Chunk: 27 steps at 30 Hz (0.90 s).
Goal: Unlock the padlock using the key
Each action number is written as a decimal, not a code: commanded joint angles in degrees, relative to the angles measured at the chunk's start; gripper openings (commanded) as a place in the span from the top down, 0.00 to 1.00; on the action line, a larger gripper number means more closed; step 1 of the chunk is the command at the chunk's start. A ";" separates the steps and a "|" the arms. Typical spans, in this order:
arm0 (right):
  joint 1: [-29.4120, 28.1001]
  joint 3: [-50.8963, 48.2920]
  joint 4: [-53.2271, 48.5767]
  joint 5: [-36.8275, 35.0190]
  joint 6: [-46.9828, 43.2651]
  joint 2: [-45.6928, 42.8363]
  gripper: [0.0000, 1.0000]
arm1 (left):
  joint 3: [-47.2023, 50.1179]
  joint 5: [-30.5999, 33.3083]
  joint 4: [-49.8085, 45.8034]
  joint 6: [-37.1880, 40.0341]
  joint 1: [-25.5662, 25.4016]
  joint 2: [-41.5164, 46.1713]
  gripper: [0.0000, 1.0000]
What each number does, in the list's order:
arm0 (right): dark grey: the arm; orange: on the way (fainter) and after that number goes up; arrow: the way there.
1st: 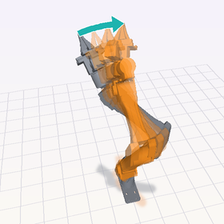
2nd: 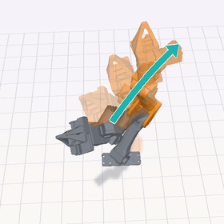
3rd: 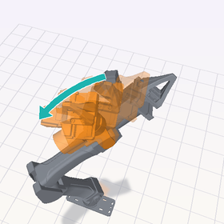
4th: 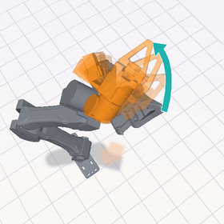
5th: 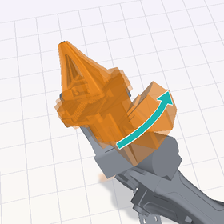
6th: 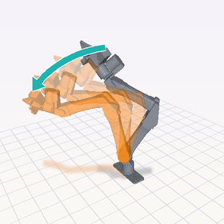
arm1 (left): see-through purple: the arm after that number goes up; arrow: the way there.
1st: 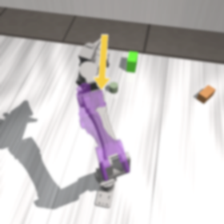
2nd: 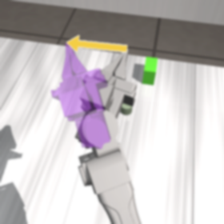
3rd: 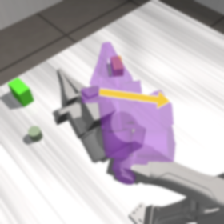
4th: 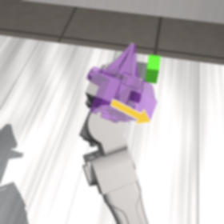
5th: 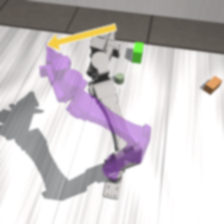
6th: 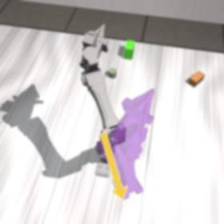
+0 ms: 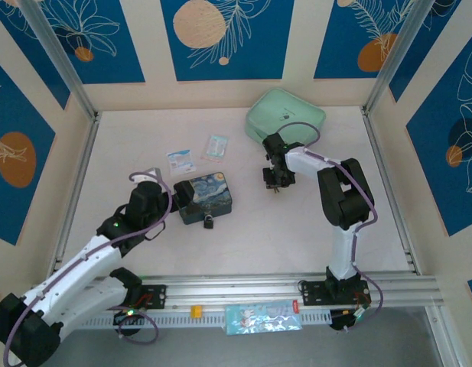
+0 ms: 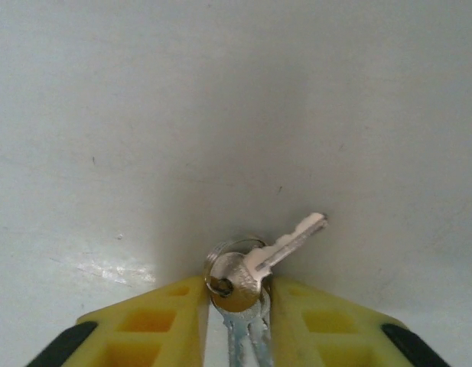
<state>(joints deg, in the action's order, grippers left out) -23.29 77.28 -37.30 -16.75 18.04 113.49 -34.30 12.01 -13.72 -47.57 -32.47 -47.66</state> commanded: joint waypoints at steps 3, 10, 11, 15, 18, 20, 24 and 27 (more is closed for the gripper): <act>-1.58 -0.08 1.08 3.60 0.51 1.73 0.81 | 0.69 -1.10 2.02 -1.38 0.39 0.64 0.00; -1.58 -2.18 2.11 3.55 -0.57 -2.06 0.91 | -0.07 -1.77 2.73 -1.34 0.39 0.72 0.00; -1.50 -2.51 2.35 3.66 -1.04 -2.62 0.95 | -0.20 -1.88 2.71 -1.32 0.39 0.73 0.00; -1.41 -3.56 2.35 4.25 -3.04 -5.83 0.99 | -1.07 -3.44 3.44 -0.59 0.39 0.98 0.00; -1.41 -5.42 3.85 6.64 -4.90 -9.77 0.99 | -2.26 -5.97 4.86 -0.50 0.40 0.92 0.00; -1.25 -7.29 5.59 9.94 -6.51 -13.15 1.00 | -2.96 -8.28 6.77 -0.96 0.39 0.75 0.00; -0.24 -11.08 9.81 22.79 -8.88 -19.77 1.00 | -3.49 -11.59 10.87 -4.42 0.30 -0.90 0.00; -0.15 -12.69 11.31 31.48 -9.72 -23.57 1.00 | -3.29 -14.32 15.19 -7.47 -0.13 -3.18 0.00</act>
<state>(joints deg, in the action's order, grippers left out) -23.59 65.98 -28.86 2.20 10.79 92.99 -36.21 2.02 -4.45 -51.51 -32.49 -49.41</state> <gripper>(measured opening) 0.051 0.998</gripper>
